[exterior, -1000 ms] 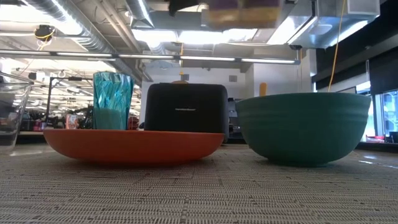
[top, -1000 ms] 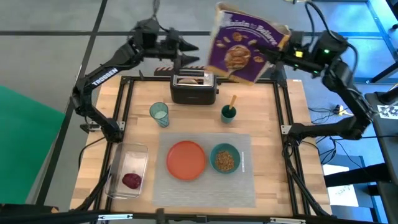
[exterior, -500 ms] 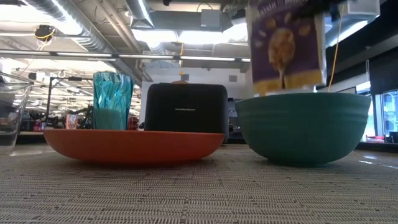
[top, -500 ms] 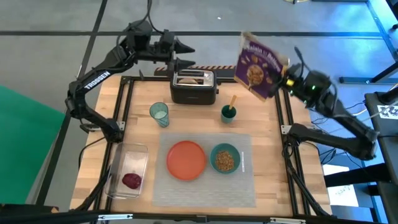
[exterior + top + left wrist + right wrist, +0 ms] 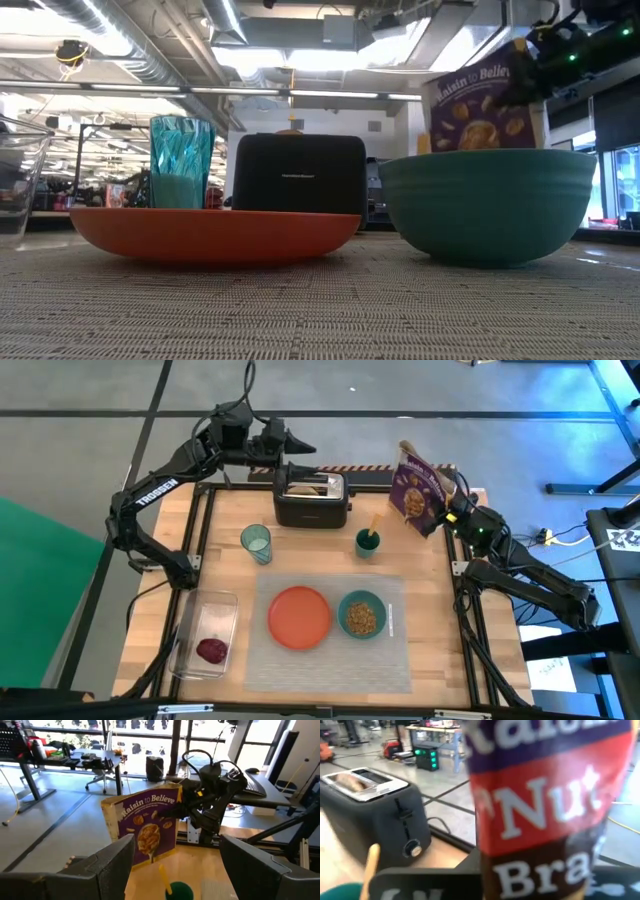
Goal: Arrange a breakfast setting
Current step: Pour the cereal from the violet cereal box into the green bowl, then put the toasted bagel into the orange plate
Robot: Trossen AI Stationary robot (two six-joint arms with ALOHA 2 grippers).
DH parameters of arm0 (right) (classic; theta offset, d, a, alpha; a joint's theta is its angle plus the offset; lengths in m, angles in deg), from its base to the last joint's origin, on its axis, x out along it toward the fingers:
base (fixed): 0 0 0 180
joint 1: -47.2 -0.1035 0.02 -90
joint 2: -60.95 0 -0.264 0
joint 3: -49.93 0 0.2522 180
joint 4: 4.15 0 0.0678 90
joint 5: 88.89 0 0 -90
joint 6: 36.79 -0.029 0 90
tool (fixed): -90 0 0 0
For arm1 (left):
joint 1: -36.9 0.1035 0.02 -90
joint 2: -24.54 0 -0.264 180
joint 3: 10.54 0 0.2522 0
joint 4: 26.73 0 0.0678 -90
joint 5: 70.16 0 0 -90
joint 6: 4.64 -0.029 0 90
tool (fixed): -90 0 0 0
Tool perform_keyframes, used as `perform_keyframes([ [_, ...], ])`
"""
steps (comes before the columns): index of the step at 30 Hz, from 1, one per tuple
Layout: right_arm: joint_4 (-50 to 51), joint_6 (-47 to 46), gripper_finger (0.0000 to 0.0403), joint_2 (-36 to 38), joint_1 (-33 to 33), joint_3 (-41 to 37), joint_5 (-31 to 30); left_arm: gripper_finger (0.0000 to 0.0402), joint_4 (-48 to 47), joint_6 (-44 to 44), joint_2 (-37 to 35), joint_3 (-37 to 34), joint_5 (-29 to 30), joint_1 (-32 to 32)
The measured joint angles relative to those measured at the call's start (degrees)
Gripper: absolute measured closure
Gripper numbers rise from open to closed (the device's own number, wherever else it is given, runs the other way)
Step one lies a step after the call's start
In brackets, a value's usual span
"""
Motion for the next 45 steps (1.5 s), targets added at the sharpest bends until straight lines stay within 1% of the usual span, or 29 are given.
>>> perform_keyframes([
  [7, 0.0, 0.5, 0.0401, -0.1, 0.0, -2.1, -0.2, 0.0117, -3.7, 0.0, 0.0, 0.0, 2.2, -2.0],
  [11, 0.0, 0.5, 0.0387, 0.0, 0.0, -2.5, -0.2, 0.0117, -5.9, -1.5, 0.0, 0.0, 2.9, -3.1],
  [14, 0.2, 0.5, 0.0358, 0.0, 0.0, -2.6, -0.2, 0.0118, -7.0, -2.0, 0.0, 0.0, 3.7, -3.9],
  [21, 0.7, 0.0, 0.0269, -0.1, 0.0, -2.7, -0.2, 0.0118, -8.3, -2.0, 0.0, 0.0, 4.4, -4.3],
  [25, 1.4, -0.1, 0.0239, -0.1, 0.0, -2.0, -0.2, 0.0118, -8.3, -2.0, 0.0, 0.0, 4.4, -4.3],
  [29, 1.4, 0.4, 0.0228, -0.1, 0.0, 0.9, -0.1, 0.0118, -8.3, -2.0, 0.0, 0.0, 4.8, -4.2],
  [35, 1.2, 1.7, 0.0219, -0.1, 0.0, 8.3, -0.1, 0.0118, -8.6, -3.4, 0.0, 0.0, 7.3, -3.7],
  [40, 1.1, 4.6, 0.0205, -0.1, 0.0, 15.0, 1.1, 0.012, -12.5, -8.5, 1.3, 0.0, 8.8, -1.6],
  [45, 1.1, 4.5, 0.0201, -0.7, 0.0, 21.2, 4.7, 0.0147, -18.3, -15.4, 5.3, -0.1, 10.5, 1.7],
])
